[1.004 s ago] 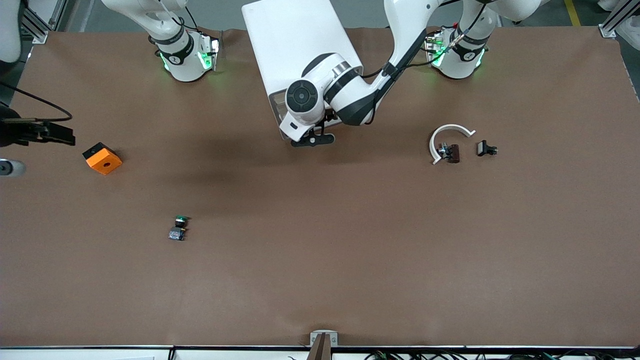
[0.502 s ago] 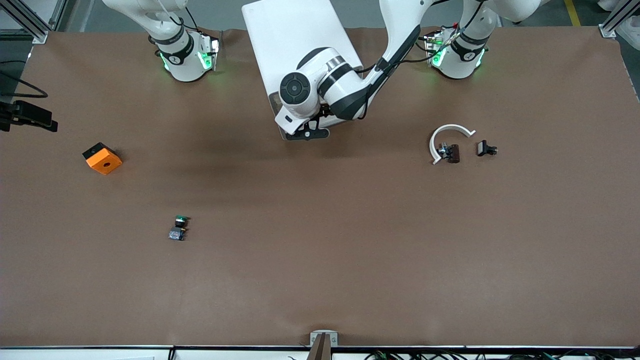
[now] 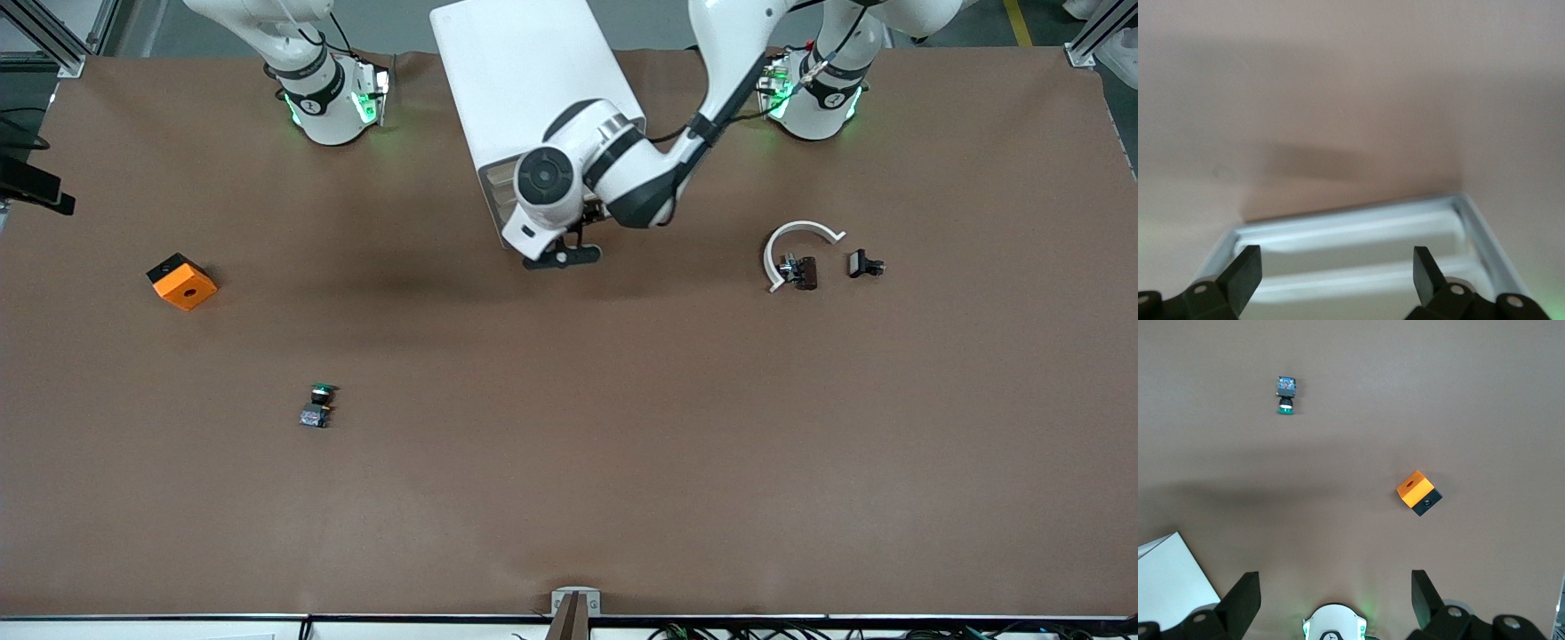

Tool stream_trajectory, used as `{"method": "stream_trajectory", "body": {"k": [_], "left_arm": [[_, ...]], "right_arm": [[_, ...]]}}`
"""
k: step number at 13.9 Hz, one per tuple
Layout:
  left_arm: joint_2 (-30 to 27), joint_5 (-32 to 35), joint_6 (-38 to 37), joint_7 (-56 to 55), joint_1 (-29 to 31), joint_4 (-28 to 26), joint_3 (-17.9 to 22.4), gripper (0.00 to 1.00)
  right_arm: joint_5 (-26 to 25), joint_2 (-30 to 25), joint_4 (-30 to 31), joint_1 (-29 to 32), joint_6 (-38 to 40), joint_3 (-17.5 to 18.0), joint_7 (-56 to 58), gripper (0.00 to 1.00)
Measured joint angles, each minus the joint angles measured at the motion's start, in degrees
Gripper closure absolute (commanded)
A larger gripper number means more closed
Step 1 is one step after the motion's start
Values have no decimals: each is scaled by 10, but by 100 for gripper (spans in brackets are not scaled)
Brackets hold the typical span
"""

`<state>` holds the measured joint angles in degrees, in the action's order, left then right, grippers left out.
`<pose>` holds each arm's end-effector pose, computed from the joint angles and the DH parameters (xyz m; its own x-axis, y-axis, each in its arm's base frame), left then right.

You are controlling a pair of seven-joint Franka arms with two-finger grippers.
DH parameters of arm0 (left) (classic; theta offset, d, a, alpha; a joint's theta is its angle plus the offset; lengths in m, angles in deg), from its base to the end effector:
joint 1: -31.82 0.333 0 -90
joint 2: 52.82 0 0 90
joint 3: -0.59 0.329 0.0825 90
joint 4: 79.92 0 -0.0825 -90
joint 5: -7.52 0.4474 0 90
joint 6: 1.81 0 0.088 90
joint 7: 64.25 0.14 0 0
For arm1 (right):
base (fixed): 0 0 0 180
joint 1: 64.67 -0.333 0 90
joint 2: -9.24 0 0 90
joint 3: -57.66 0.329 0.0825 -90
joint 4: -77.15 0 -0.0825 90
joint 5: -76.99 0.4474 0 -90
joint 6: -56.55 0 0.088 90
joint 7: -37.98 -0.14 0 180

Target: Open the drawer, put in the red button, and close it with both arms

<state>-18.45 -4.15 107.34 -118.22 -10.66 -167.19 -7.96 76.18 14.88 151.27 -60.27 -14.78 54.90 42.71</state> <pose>0.4554 -0.5779 0.2455 0.9296 0.1514 -0.3361 0.1502 -0.9882 -0.0298 0.6017 -0.0762 0.6617 0.9880 -0.0460 -0.1475 -0.0456 -0.9989 0.0065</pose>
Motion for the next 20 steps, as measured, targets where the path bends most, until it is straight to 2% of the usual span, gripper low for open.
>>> {"method": "stream_trajectory", "body": {"k": [5, 12, 17, 20], "left_arm": [[-37, 0, 0, 3, 121, 1, 2, 0], [-60, 0, -2, 3, 235, 0, 0, 0], [-62, 1, -2, 47, 264, 0, 0, 0], [-66, 67, -36, 122, 282, 1, 3, 0]], "right_arm": [[0, -22, 5, -39, -3, -4, -1, 0], [1, -72, 76, -42, -47, -13, -1, 0], [1, -84, 98, -42, -67, -15, 1, 0], [1, -86, 99, -42, -72, -16, 1, 0]]}}
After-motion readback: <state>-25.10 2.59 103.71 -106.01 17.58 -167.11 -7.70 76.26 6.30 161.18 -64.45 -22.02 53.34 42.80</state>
